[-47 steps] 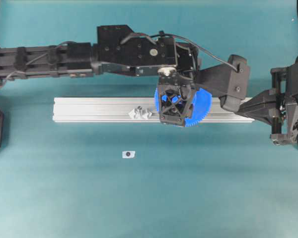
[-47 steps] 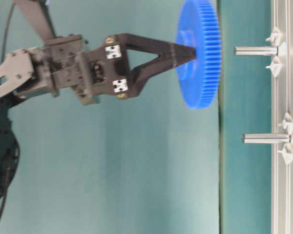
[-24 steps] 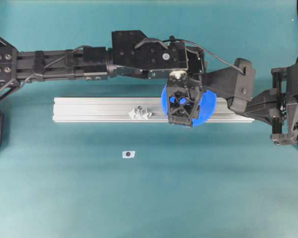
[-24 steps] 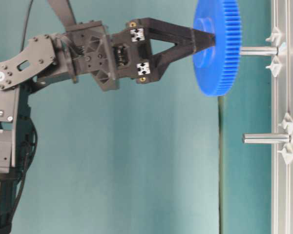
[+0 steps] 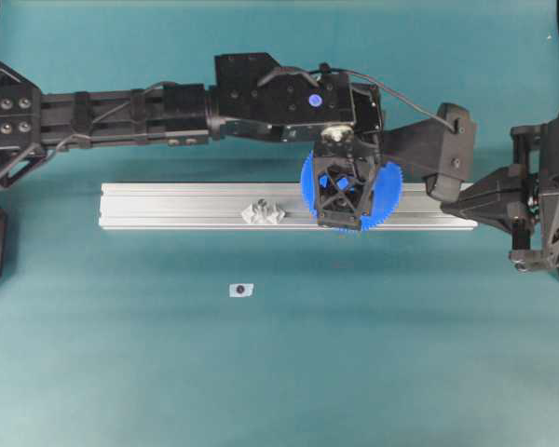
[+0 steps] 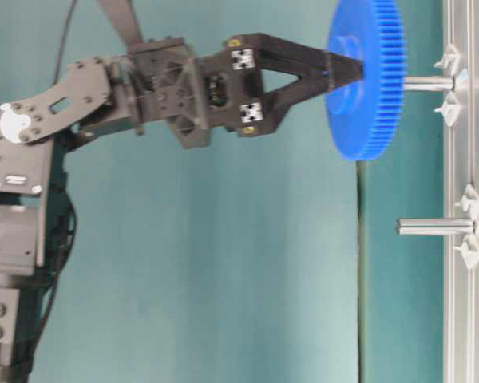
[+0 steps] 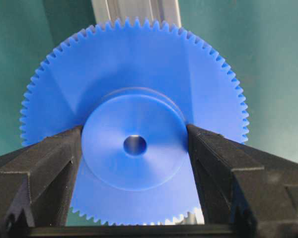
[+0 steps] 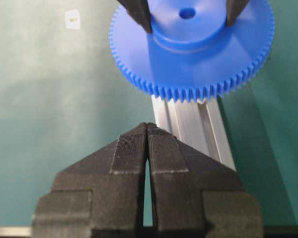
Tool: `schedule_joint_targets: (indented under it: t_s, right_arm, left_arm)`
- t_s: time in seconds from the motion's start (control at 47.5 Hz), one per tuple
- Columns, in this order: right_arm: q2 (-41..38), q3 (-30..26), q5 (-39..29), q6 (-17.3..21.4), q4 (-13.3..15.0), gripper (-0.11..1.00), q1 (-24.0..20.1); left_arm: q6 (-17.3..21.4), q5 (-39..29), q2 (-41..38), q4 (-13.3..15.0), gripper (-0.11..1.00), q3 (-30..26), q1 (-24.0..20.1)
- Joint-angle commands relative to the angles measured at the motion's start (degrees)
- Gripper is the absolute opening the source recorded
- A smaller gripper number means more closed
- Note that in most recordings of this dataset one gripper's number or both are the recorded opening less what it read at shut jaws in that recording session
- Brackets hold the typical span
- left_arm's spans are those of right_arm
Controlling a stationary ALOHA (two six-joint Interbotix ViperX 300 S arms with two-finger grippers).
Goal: Find the location of the shaft and insert the large gear.
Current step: 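Align the gear's center hole above the left metal shaft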
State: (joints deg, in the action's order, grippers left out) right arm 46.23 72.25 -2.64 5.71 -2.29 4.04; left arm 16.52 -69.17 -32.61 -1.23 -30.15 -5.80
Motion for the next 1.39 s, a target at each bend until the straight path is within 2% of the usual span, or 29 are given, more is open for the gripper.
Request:
schedule_joint_targets:
  t_s: [0.0,0.695,1.37]
  right_arm:
    - [-0.09,-0.53,0.26,0.53,0.0,-0.01,0.18]
    - [0.35,-0.44,0.18,0.53,0.0,-0.01,0.18]
    - [0.97,-0.26,-0.09,0.53,0.0,-0.01,0.18]
  left_arm:
    - [-0.09,0.7,1.32,-0.26,0.7,-1.85,-0.18]
    - [-0.44,1.49,1.05,-0.09,0.7,1.14,-2.64]
    - [-1.41,0.35,2.02,-0.26,0.7,2.81,-0.44]
